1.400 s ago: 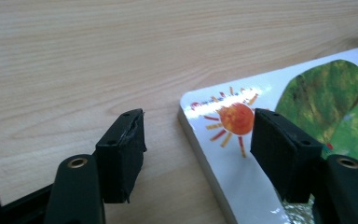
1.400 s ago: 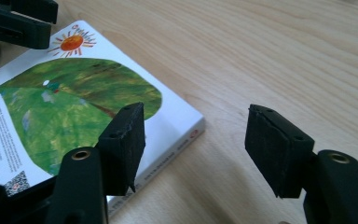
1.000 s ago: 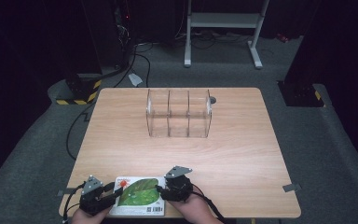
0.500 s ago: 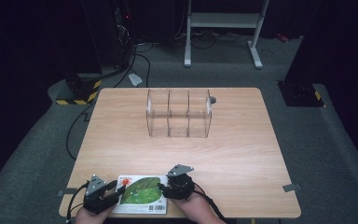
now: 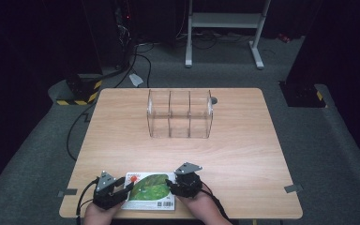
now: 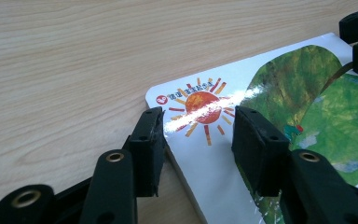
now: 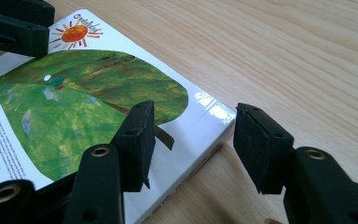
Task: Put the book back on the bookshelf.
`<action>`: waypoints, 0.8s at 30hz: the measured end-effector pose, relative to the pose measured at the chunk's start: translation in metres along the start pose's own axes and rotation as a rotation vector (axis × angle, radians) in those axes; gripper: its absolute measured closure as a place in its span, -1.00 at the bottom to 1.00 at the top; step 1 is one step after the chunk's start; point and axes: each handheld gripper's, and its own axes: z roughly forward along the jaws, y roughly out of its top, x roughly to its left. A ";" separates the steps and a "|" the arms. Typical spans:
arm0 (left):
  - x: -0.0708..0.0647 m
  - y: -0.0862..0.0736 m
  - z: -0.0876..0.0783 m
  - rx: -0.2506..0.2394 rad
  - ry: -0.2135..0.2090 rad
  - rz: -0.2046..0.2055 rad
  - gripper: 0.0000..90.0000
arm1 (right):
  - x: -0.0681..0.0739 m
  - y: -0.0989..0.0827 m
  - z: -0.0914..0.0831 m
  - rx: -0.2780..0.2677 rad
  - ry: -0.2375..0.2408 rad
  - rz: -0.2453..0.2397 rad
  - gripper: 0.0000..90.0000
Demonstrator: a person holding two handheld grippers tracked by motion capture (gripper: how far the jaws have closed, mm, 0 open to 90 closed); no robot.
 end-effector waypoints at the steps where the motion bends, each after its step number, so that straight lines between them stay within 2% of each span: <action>1: -0.002 0.003 0.004 0.001 -0.005 0.002 0.19 | -0.002 -0.001 -0.002 -0.001 -0.014 0.009 0.07; 7: -0.011 0.012 0.018 -0.002 -0.006 0.021 0.20 | -0.013 -0.005 -0.008 -0.005 -0.051 0.039 0.07; 11: -0.019 0.019 0.028 -0.006 -0.008 0.018 0.20 | -0.021 -0.008 -0.012 -0.016 -0.091 0.062 0.07; 14: -0.023 0.023 0.034 -0.005 -0.012 0.037 0.20 | -0.028 -0.011 -0.016 -0.021 -0.105 0.077 0.07; 20: -0.025 0.030 0.042 -0.002 -0.023 0.046 0.25 | -0.032 -0.014 -0.020 -0.030 -0.138 0.067 0.07; 24: -0.025 0.032 0.044 0.002 -0.026 0.058 0.25 | -0.035 -0.015 -0.021 -0.032 -0.140 0.081 0.06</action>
